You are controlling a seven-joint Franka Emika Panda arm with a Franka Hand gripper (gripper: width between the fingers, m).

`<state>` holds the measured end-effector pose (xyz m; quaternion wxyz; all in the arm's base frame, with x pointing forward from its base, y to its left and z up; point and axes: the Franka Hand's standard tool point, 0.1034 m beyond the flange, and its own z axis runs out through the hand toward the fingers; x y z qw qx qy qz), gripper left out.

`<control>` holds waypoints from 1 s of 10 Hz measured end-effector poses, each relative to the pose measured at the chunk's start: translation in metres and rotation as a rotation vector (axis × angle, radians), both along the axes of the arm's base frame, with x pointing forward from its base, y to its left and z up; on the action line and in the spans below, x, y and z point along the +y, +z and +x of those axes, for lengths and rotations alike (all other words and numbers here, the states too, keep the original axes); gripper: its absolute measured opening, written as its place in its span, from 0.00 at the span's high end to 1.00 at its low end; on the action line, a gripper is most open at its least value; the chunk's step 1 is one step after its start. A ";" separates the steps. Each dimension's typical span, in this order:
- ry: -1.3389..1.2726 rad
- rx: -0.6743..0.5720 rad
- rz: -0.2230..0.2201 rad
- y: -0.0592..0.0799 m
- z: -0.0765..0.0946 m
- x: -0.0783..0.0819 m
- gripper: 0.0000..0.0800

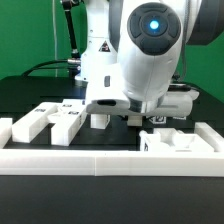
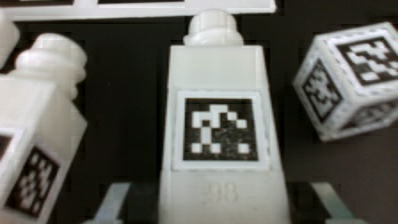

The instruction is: Assemble chair

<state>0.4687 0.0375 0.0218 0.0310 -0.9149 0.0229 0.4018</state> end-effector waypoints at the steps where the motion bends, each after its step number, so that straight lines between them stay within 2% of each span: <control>1: 0.012 -0.030 0.013 0.011 0.015 0.002 0.64; 3: 0.013 -0.049 0.024 0.029 0.032 -0.001 0.64; 5: 0.013 -0.085 0.020 0.024 0.034 -0.001 0.64; 6: 0.011 -0.122 0.018 0.022 0.040 -0.001 0.64; 7: 0.009 -0.201 0.012 0.020 0.048 -0.001 0.64; 8: 0.006 -0.278 0.005 0.024 0.051 0.000 0.64; 10: 0.014 -0.363 0.009 0.051 0.064 0.006 0.64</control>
Offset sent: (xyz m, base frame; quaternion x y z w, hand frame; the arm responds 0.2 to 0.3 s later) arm 0.0000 0.0000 0.0000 0.0000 0.0650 0.0000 0.9979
